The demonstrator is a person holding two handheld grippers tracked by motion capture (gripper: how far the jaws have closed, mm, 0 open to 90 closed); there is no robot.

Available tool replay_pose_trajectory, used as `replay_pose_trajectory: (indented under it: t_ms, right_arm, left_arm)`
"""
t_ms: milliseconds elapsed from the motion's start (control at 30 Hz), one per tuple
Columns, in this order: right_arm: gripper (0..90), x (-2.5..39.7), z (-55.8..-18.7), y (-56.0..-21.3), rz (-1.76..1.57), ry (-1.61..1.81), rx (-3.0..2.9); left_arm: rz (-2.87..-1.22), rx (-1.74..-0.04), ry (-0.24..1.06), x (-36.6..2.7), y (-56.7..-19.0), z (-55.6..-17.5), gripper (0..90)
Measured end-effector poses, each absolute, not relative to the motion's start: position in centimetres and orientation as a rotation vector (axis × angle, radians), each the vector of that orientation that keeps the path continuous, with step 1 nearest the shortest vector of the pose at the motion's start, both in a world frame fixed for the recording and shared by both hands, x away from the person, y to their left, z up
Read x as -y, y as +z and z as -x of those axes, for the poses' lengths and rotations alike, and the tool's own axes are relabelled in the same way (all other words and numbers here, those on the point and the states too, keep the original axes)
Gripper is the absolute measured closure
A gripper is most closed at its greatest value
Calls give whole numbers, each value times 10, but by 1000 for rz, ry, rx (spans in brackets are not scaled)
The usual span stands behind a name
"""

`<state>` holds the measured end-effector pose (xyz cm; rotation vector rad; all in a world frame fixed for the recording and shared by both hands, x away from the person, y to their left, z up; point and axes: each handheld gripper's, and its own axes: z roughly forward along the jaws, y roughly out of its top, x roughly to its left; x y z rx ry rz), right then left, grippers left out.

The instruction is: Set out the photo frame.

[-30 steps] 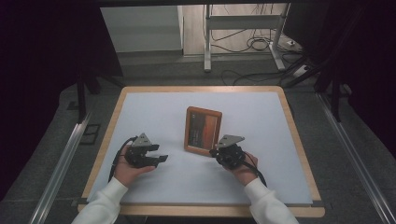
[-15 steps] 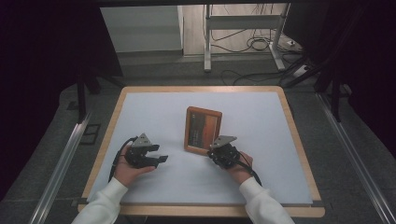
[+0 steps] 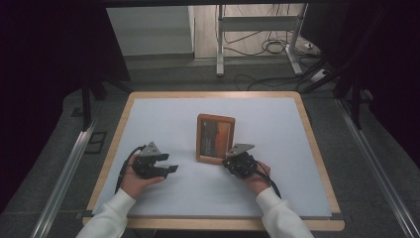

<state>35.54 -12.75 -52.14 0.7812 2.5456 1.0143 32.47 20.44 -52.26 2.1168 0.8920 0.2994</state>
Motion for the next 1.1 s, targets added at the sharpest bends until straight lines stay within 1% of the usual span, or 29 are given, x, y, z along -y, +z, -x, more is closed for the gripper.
replay_pose_trajectory:
  t_ms: [600,1100]
  right_arm:
    - [898,136,-359,-522,-817,1005,-2529]
    - [895,145,-349,-508,-812,1074,-2503]
  left_arm:
    - [-2113,-891,305,-205,-522,-324,373]
    - [-2108,-894,316,-206,-521,-323,372]
